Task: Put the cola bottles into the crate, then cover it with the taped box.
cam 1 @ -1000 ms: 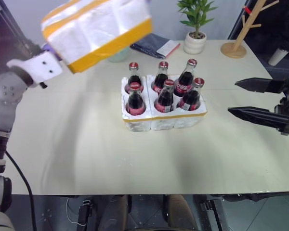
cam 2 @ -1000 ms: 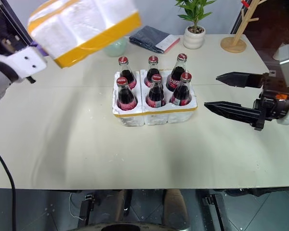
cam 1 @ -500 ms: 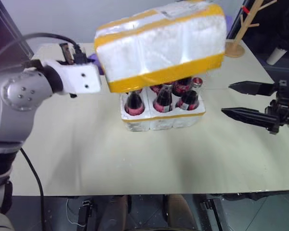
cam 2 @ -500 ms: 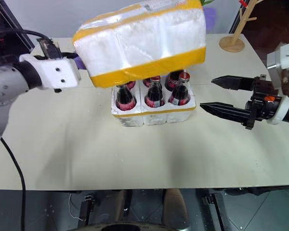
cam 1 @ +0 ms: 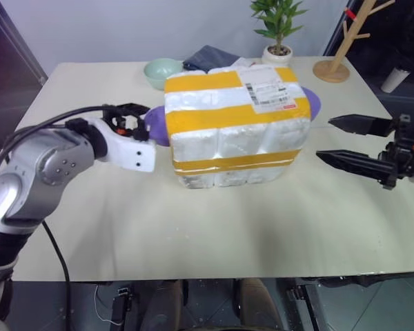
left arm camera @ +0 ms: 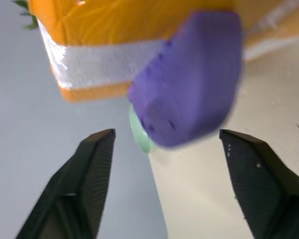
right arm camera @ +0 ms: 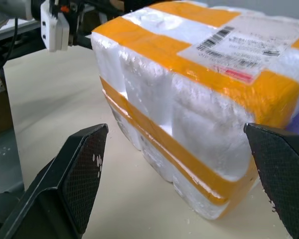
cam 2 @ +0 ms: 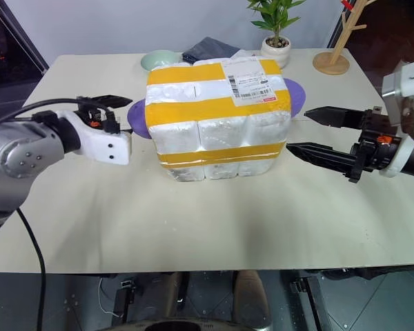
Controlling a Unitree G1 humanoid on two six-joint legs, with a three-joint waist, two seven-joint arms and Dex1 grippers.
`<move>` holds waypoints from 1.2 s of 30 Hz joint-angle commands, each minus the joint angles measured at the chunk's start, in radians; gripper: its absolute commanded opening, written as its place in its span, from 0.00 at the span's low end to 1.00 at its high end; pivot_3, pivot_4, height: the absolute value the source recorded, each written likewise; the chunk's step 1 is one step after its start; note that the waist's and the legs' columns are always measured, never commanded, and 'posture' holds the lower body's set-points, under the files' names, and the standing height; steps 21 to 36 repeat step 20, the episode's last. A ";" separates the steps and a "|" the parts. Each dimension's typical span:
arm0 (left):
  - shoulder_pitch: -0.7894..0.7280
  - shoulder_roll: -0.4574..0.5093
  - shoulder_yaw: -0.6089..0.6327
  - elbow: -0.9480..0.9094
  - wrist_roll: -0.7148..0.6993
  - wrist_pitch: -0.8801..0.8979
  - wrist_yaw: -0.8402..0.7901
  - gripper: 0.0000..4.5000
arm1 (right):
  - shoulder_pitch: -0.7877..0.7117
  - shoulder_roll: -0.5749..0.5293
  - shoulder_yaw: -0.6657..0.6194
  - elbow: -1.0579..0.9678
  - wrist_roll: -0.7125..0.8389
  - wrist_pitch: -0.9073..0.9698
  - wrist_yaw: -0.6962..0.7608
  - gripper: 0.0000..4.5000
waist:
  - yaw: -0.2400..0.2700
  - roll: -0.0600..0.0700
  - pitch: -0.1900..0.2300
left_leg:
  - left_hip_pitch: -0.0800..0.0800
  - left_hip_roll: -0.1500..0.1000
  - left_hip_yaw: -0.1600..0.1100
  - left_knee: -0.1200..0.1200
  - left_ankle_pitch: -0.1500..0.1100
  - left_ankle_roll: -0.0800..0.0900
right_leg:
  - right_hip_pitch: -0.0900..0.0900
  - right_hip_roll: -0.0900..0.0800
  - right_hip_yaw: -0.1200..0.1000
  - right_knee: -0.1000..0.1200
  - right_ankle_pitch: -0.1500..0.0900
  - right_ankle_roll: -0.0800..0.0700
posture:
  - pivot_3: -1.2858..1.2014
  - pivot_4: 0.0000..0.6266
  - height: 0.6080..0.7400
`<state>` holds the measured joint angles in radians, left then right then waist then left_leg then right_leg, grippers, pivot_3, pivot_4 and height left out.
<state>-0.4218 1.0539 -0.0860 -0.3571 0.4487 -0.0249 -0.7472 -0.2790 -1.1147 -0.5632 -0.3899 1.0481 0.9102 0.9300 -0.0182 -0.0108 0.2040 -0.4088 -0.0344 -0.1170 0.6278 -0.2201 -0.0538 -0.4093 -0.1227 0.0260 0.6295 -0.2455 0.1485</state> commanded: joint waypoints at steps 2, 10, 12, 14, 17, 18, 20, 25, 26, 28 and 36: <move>0.147 -0.018 0.175 -0.060 -0.174 0.067 -0.063 0.80 | 0.012 -0.007 -0.054 -0.011 0.017 0.000 0.006 1.00 | 0.003 0.000 0.000 | 0.000 0.000 0.000 0.000 0.000 0.000 | 0.000 0.000 0.000 0.000 0.000 0.000 | 0.52 0.24 0.99; 0.145 -0.039 0.581 -0.016 -1.127 0.879 -0.433 0.80 | 0.087 -0.041 -0.073 0.019 -0.042 -0.015 0.083 1.00 | 0.006 0.000 0.000 | 0.000 0.000 0.000 0.001 0.000 0.000 | 0.001 0.000 -0.001 0.001 0.000 0.000 | 0.52 0.24 0.99; 0.099 0.011 0.615 0.053 -1.231 0.975 -0.485 0.80 | 0.103 -0.053 -0.068 0.035 -0.055 -0.017 0.118 1.00 | 0.001 0.000 0.000 | 0.000 0.000 0.000 0.002 0.000 0.000 | 0.001 0.000 -0.001 0.001 0.000 0.000 | 0.52 0.24 0.99; 0.072 0.061 0.596 0.109 -1.256 0.987 -0.536 0.80 | 0.115 -0.068 -0.058 0.054 -0.074 -0.026 0.159 1.00 | -0.001 0.001 0.000 | 0.000 0.000 0.000 0.001 0.000 0.000 | 0.001 0.000 -0.001 0.001 0.000 0.000 | 0.52 0.24 0.99; 0.038 0.100 0.537 0.155 -1.258 0.959 -0.582 0.80 | 0.109 -0.080 -0.028 0.089 -0.111 -0.048 0.193 1.00 | -0.001 0.001 0.000 | 0.001 0.000 0.000 0.000 0.000 0.000 | 0.001 0.000 -0.001 0.001 -0.001 0.000 | 0.52 0.24 0.99; 0.024 0.104 0.523 0.166 -1.267 0.965 -0.585 0.80 | 0.101 -0.081 -0.019 0.100 -0.119 -0.051 0.198 1.00 | -0.001 0.001 0.000 | 0.001 0.000 0.000 0.000 0.000 0.000 | 0.001 0.000 -0.001 0.001 -0.001 0.000 | 0.52 0.24 0.99; 0.003 0.109 0.495 0.181 -1.262 0.955 -0.586 0.80 | 0.090 -0.083 -0.002 0.112 -0.131 -0.061 0.208 1.00 | -0.001 0.001 0.000 | 0.001 0.000 0.000 0.000 0.000 0.000 | 0.001 0.000 -0.001 0.000 0.000 -0.001 | 0.52 0.24 0.99; 0.003 0.109 0.495 0.181 -1.262 0.955 -0.586 0.80 | 0.090 -0.083 -0.002 0.112 -0.131 -0.061 0.208 1.00 | -0.001 0.001 0.000 | 0.001 0.000 0.000 0.000 0.000 0.000 | 0.001 0.000 -0.001 0.000 0.000 -0.001 | 0.52 0.24 0.99; 0.003 0.109 0.495 0.181 -1.262 0.955 -0.586 0.80 | 0.090 -0.083 -0.002 0.112 -0.131 -0.061 0.208 1.00 | -0.001 0.001 0.000 | 0.001 0.000 0.000 0.000 0.000 0.000 | 0.001 0.000 -0.001 0.000 0.000 -0.001 | 0.52 0.24 0.99; 0.003 0.109 0.495 0.181 -1.262 0.955 -0.586 0.80 | 0.090 -0.083 -0.002 0.112 -0.131 -0.061 0.208 1.00 | -0.001 0.001 0.000 | 0.001 0.000 0.000 0.000 0.000 0.000 | 0.001 0.000 -0.001 0.000 0.000 -0.001 | 0.52 0.24 0.99; 0.003 0.109 0.495 0.181 -1.262 0.955 -0.586 0.80 | 0.090 -0.083 -0.002 0.112 -0.131 -0.061 0.208 1.00 | -0.001 0.001 0.000 | 0.001 0.000 0.000 0.000 0.000 0.000 | 0.001 0.000 -0.001 0.000 0.000 -0.001 | 0.52 0.24 0.99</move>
